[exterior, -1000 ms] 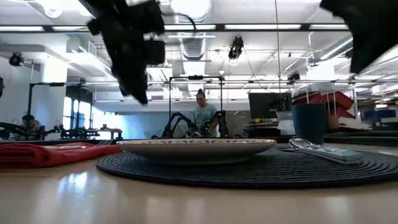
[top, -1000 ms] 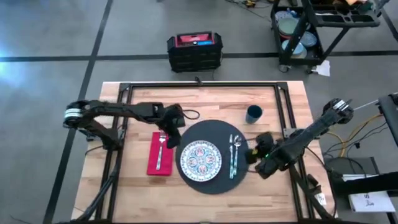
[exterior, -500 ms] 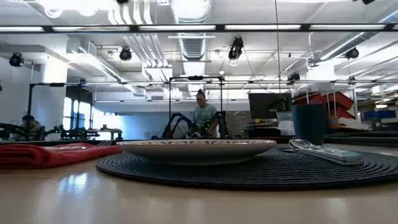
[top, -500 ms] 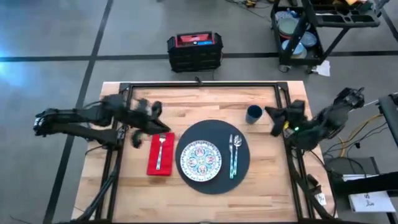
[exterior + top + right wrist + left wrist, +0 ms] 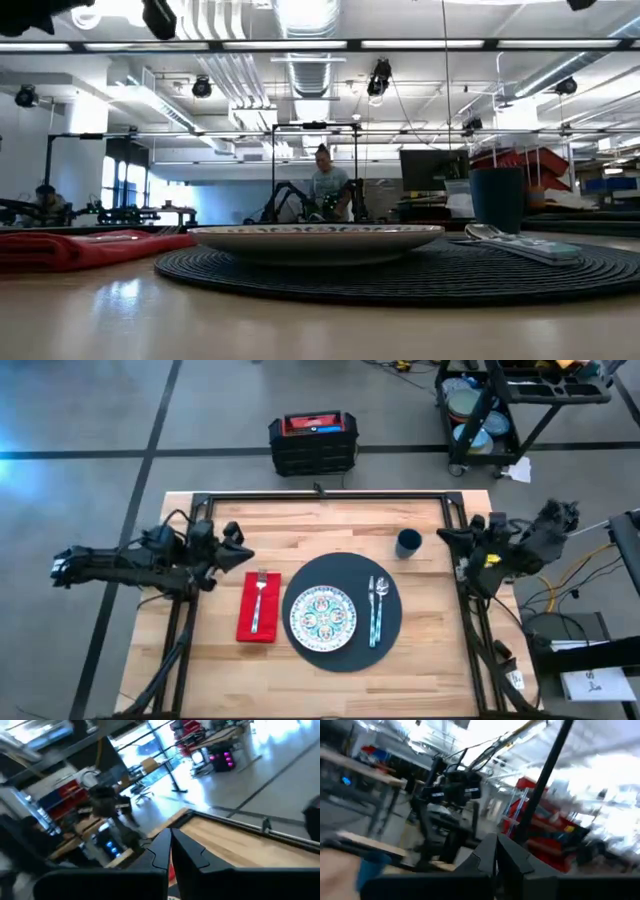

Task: Set table place
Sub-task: Return to Home Position

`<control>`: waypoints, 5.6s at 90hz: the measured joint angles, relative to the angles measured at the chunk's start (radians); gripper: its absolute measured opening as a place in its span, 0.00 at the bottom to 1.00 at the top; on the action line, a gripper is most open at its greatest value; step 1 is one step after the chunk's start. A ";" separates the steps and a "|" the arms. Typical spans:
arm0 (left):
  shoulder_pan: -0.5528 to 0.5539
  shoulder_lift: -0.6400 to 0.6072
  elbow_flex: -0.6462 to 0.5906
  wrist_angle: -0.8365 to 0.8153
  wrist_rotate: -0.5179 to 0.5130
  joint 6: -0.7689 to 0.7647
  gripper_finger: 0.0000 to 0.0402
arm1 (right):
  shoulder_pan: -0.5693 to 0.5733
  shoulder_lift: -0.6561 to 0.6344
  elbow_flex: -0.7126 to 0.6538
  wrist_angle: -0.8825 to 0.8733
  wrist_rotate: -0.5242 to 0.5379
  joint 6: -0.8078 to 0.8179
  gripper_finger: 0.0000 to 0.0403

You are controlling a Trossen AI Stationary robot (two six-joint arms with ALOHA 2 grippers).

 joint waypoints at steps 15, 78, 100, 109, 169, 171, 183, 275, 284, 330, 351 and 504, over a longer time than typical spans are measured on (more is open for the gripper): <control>0.000 -0.047 0.005 -0.223 0.108 0.027 0.00 | 0.000 -0.002 -0.020 -0.007 -0.134 -0.174 0.00; 0.003 -0.166 -0.173 -0.274 0.147 0.212 0.00 | 0.000 -0.339 -0.393 0.092 -0.099 -0.209 0.00; 0.003 -0.198 -0.363 -0.044 0.160 0.141 0.00 | 0.000 -0.472 -0.562 0.139 -0.070 -0.165 0.00; 0.004 -0.251 -0.422 -0.038 0.160 0.097 0.00 | 0.000 -0.480 -0.624 0.179 -0.017 -0.164 0.00; 0.013 -0.520 -0.450 -0.246 0.176 0.131 0.00 | 0.006 -0.480 -0.840 0.443 0.051 -0.203 0.00; 0.014 -0.519 -0.450 -0.246 0.176 0.139 0.00 | 0.007 -0.480 -0.841 0.447 0.049 -0.220 0.00; 0.021 -0.521 -0.451 -0.261 0.172 0.181 0.00 | 0.007 -0.480 -0.841 0.478 0.029 -0.292 0.00; 0.029 -0.517 -0.452 -0.316 -0.033 0.149 0.00 | 0.006 -0.480 -0.841 0.432 0.206 -0.131 0.00; 0.051 -0.521 -0.452 -0.317 -0.120 0.198 0.00 | 0.006 -0.477 -0.841 0.395 0.289 -0.079 0.00; 0.366 -0.512 -0.453 -0.322 0.278 0.142 0.00 | -0.134 -0.470 -0.841 0.440 0.057 -0.155 0.00; 0.447 -0.511 -0.453 -0.316 0.391 0.143 0.00 | -0.319 -0.420 -0.841 0.468 -0.177 -0.199 0.00; 0.697 -0.512 -0.454 -0.156 0.557 0.105 0.00 | -0.847 -0.480 -0.840 0.599 -0.835 -0.277 0.00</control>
